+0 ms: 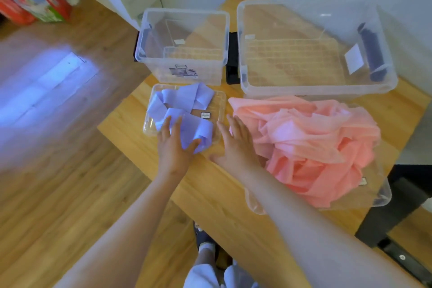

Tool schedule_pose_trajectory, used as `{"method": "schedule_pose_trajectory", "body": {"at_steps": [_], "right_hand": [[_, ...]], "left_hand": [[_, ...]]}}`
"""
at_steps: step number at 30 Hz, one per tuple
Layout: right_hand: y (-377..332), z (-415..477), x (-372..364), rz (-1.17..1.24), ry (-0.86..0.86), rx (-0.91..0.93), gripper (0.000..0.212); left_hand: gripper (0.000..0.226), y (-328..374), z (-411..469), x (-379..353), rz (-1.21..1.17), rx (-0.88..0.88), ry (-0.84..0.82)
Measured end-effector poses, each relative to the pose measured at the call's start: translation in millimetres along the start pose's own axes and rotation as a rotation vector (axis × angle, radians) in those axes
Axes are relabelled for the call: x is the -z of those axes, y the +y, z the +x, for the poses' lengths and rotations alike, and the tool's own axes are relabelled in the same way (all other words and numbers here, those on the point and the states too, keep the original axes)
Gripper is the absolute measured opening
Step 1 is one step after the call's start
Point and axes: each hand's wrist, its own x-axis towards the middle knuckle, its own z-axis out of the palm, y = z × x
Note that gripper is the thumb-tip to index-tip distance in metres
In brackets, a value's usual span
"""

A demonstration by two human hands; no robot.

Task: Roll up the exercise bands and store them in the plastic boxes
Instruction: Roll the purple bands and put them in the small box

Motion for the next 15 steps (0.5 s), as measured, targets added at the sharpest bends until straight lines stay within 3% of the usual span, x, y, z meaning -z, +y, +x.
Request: {"method": "schedule_pose_trajectory", "body": {"at_steps": [3, 9, 15], "right_hand": [[-11, 25, -17, 0.059, 0.042, -0.055, 0.081], [-15, 49, -40, -0.006, -0.068, -0.106, 0.083], [-12, 41, -47, -0.023, 0.02, -0.136, 0.074]], "left_hand": [[0.078, -18, 25, 12, 0.032, 0.06, 0.009], [0.089, -43, 54, 14, 0.038, 0.167, -0.141], [0.067, -42, 24, 5, 0.075, 0.123, -0.081]]}}
